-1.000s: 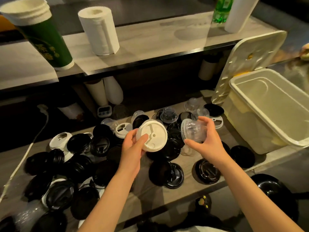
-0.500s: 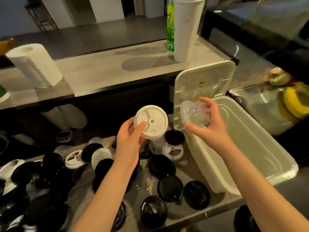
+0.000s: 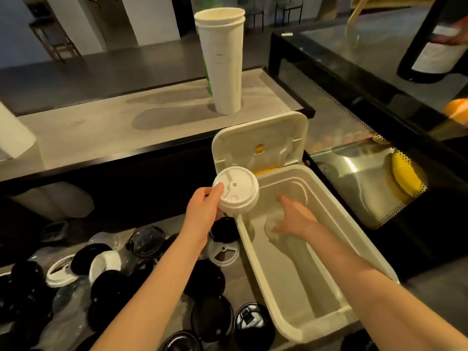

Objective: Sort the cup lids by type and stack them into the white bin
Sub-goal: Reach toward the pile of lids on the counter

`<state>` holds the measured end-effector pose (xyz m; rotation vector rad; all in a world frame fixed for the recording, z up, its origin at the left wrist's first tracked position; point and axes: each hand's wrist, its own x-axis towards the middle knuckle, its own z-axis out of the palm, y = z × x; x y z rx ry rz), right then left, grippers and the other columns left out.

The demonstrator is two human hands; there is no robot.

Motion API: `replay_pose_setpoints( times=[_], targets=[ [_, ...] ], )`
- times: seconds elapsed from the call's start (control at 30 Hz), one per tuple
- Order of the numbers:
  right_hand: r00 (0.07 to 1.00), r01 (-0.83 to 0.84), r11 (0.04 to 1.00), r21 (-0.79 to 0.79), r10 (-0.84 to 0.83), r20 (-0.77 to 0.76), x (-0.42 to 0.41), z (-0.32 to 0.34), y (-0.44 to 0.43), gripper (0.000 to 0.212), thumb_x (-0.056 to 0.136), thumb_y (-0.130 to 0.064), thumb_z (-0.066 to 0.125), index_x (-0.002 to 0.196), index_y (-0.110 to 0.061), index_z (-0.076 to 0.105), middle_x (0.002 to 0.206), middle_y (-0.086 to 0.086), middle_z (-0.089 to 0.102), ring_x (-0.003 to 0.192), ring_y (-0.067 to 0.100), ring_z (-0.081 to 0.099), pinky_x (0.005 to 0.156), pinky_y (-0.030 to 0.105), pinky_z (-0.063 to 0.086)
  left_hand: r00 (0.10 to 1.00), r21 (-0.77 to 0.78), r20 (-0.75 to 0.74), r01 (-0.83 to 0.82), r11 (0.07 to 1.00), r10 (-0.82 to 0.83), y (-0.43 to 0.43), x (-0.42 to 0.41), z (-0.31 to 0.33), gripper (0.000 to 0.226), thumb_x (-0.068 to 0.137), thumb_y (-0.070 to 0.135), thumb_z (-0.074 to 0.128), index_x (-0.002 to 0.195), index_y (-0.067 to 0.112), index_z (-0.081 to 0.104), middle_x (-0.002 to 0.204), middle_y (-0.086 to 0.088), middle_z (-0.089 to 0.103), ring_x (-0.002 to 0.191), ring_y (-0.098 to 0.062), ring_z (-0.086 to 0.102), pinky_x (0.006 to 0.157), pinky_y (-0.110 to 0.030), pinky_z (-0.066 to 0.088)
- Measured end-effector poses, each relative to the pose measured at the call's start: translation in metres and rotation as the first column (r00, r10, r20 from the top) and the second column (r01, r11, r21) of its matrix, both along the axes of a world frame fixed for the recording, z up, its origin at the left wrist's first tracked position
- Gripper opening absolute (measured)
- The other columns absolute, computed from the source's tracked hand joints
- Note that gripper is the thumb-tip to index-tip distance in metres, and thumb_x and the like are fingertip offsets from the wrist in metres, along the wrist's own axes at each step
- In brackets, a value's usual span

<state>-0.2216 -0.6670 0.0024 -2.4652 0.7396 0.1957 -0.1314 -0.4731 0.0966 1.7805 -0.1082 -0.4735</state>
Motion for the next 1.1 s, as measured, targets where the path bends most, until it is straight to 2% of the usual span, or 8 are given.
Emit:
replay_pose_setpoints(
  times=[0.3,0.57,0.67,0.77,0.83,0.9,1.0,1.1],
  targets=[
    [0.941,-0.314,0.908,-0.278,0.260,-0.215,0.007,-0.035,-0.008,0.078,0.073,-0.019,0.073,0.139,-0.021,0.031,0.138,0.007,0.036,0.126,0.028,0.037,0.099,0.035,0.039,0.998,-0.002,-0.045,-0.041,0.999,0.041,-0.004,0.007,-0.009,0.016,0.094,0.036,0.051,0.088,0.020,0.051,0.094,-0.001,0.058,0.080,-0.013,0.057,0.061,-0.025,0.044],
    [0.958,-0.200,0.947,-0.251,0.134,-0.255,0.010,-0.037,-0.010,0.079,0.072,-0.036,0.075,0.135,-0.013,0.033,0.135,0.009,0.036,0.126,0.030,0.035,0.098,0.037,0.039,0.999,0.071,0.046,0.002,0.997,-0.005,-0.006,0.010,-0.014,0.022,0.093,0.038,0.051,0.089,0.016,0.055,0.088,-0.001,0.058,0.075,-0.011,0.055,0.060,-0.023,0.040],
    [0.981,-0.150,0.965,-0.216,0.118,-0.152,0.009,-0.016,-0.011,0.066,0.079,-0.040,0.068,0.133,-0.015,0.039,0.131,0.006,0.042,0.122,0.030,0.043,0.094,0.036,0.042,0.996,0.103,0.087,0.022,0.994,-0.031,-0.006,0.008,-0.014,0.028,0.093,0.039,0.050,0.094,0.013,0.057,0.088,-0.002,0.059,0.075,-0.011,0.055,0.063,-0.024,0.042],
    [0.979,0.033,0.999,0.014,-0.036,0.199,0.011,0.027,-0.005,0.043,0.091,-0.030,0.058,0.131,-0.014,0.051,0.123,0.007,0.056,0.107,0.023,0.056,0.083,0.023,0.047,0.986,0.156,0.151,0.053,0.986,-0.076,-0.008,0.008,-0.010,0.028,0.093,0.039,0.049,0.094,0.012,0.057,0.086,0.002,0.057,0.075,-0.008,0.053,0.061,-0.022,0.040],
    [0.880,0.083,0.926,0.368,-0.241,0.409,0.009,0.060,0.004,0.027,0.093,-0.022,0.057,0.119,-0.013,0.059,0.107,0.004,0.062,0.092,0.017,0.057,0.070,0.010,0.044,0.973,0.190,0.202,0.071,0.979,-0.110,-0.010,0.007,-0.007,0.028,0.093,0.040,0.049,0.094,0.013,0.056,0.085,0.004,0.057,0.075,-0.006,0.053,0.060,-0.021,0.039],
    [0.848,0.016,0.827,0.563,-0.309,0.430,0.003,0.085,0.012,0.022,0.094,-0.028,0.054,0.114,-0.022,0.058,0.103,-0.002,0.064,0.088,0.013,0.062,0.072,0.017,0.047,0.958,0.209,0.255,0.081,0.975,-0.135,-0.013,0.004,-0.004,0.029,0.092,0.041,0.051,0.095,0.013,0.056,0.085,0.006,0.057,0.075,-0.004,0.054,0.059,-0.019,0.038],
    [0.897,-0.059,0.842,0.536,-0.190,0.399,-0.010,0.101,0.022,0.026,0.092,-0.032,0.057,0.117,-0.026,0.061,0.103,-0.007,0.067,0.082,0.007,0.064,0.069,0.024,0.052,0.926,0.236,0.329,0.109,0.966,-0.185,-0.019,-0.004,0.000,0.026,0.091,0.040,0.053,0.094,0.014,0.054,0.081,0.007,0.057,0.072,-0.004,0.054,0.055,-0.015,0.036],
    [0.894,-0.040,0.837,0.546,-0.214,0.394,-0.017,0.107,0.025,0.023,0.087,-0.019,0.065,0.109,-0.021,0.064,0.099,0.003,0.069,0.069,0.012,0.063,0.063,0.025,0.054,0.895,0.251,0.379,0.144,0.957,-0.234,-0.021,-0.008,-0.001,0.024,0.091,0.040,0.053,0.094,0.016,0.052,0.083,0.002,0.061,0.076,-0.010,0.057,0.058,-0.018,0.040]
  ],
)
